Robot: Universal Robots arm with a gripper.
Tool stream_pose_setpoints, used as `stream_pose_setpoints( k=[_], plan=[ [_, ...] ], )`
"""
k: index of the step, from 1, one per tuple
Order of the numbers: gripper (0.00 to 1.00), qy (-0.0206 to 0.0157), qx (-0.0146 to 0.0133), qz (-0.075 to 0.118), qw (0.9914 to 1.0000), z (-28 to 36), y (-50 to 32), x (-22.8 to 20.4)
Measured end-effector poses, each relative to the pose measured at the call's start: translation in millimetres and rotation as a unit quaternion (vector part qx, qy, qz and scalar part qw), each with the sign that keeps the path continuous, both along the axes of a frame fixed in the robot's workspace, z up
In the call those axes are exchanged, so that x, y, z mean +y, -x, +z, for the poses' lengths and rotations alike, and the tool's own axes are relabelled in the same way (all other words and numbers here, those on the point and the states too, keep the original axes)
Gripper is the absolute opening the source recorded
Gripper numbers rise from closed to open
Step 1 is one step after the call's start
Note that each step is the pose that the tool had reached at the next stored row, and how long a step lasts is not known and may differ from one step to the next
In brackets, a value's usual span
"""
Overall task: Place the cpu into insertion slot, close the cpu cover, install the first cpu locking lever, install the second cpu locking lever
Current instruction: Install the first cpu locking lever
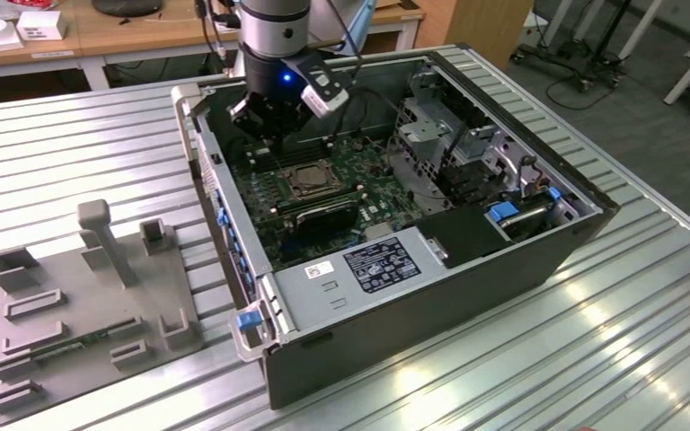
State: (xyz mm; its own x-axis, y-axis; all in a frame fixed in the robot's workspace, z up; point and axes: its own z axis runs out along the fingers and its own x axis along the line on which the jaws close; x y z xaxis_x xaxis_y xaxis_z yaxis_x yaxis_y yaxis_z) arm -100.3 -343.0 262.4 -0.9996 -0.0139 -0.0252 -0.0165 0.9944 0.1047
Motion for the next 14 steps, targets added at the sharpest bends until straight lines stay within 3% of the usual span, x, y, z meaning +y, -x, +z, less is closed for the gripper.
stream_pose_setpoints(
  k=[14],
  plan=[
    [0.11,-0.0004,0.0001,0.000,1.00000,-0.8,5.7,0.0]
  ],
)
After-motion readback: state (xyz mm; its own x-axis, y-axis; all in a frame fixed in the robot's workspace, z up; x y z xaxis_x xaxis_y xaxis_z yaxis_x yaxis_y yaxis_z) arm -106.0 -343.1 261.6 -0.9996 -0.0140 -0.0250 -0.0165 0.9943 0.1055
